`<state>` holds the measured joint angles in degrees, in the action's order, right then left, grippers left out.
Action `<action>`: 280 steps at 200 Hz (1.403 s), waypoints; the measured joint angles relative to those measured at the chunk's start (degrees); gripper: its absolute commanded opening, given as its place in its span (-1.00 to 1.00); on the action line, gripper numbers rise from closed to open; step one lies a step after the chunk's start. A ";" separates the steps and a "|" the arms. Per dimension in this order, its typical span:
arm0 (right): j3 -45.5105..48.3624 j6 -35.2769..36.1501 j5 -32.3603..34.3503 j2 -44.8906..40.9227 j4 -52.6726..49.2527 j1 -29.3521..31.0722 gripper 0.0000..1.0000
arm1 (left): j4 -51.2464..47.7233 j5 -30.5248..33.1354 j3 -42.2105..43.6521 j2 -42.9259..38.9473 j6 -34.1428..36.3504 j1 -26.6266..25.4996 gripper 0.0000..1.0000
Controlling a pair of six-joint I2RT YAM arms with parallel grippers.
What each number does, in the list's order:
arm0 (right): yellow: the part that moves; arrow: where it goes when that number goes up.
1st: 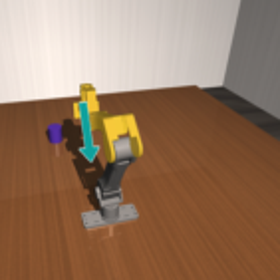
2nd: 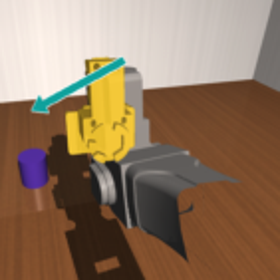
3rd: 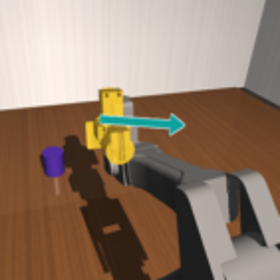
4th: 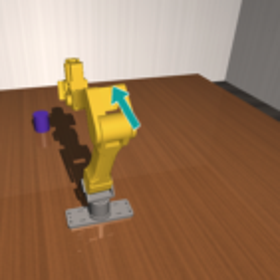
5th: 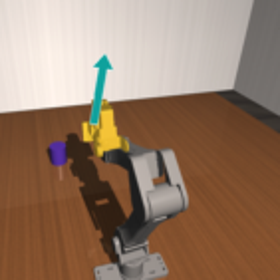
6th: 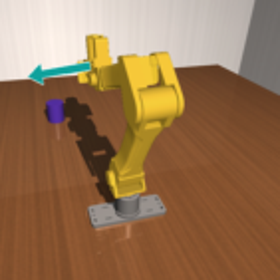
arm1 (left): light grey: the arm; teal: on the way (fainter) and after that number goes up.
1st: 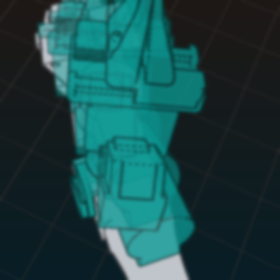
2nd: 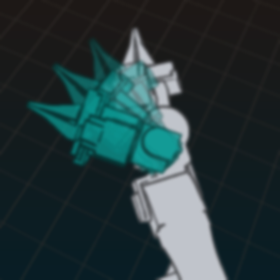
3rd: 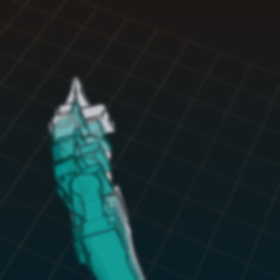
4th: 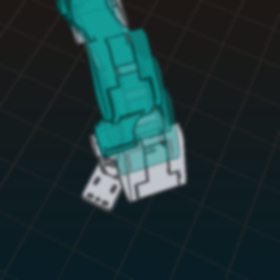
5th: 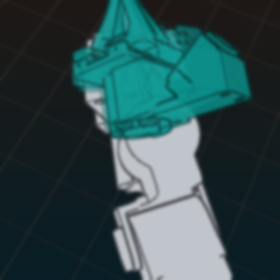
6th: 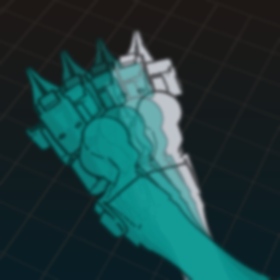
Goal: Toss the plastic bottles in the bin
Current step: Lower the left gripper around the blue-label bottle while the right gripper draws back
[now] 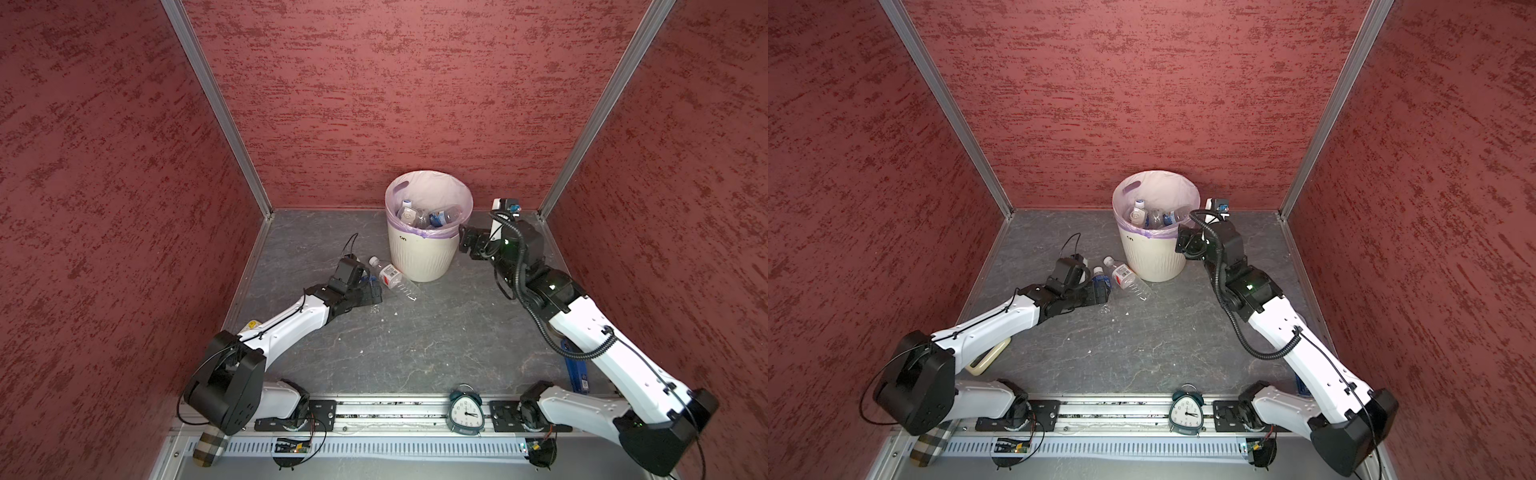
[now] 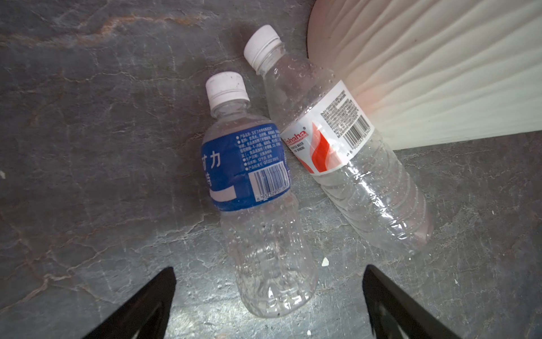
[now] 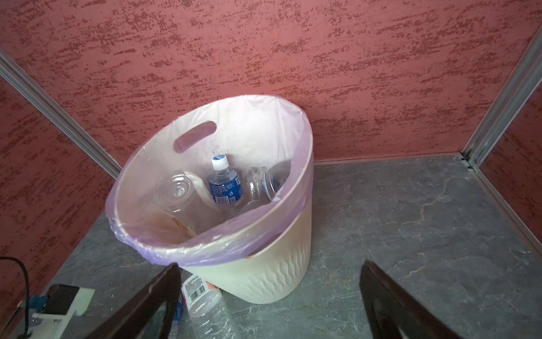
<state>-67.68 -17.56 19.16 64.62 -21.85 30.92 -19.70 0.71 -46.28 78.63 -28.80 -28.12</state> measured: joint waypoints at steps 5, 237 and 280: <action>1.01 -0.07 -0.11 -0.46 0.04 0.00 0.93 | -0.02 0.02 -0.22 0.48 -0.09 0.00 0.99; 22.27 -6.49 -4.92 -6.86 2.73 0.00 0.95 | -3.23 -0.37 -8.15 15.19 -1.84 0.87 0.77; 22.27 -6.71 -5.46 -6.40 3.26 0.00 0.94 | -2.97 -0.55 -8.15 16.39 -1.64 1.20 0.61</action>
<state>-45.41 -24.27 13.69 58.22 -18.59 30.92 -22.68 0.16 -54.43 95.02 -30.44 -26.92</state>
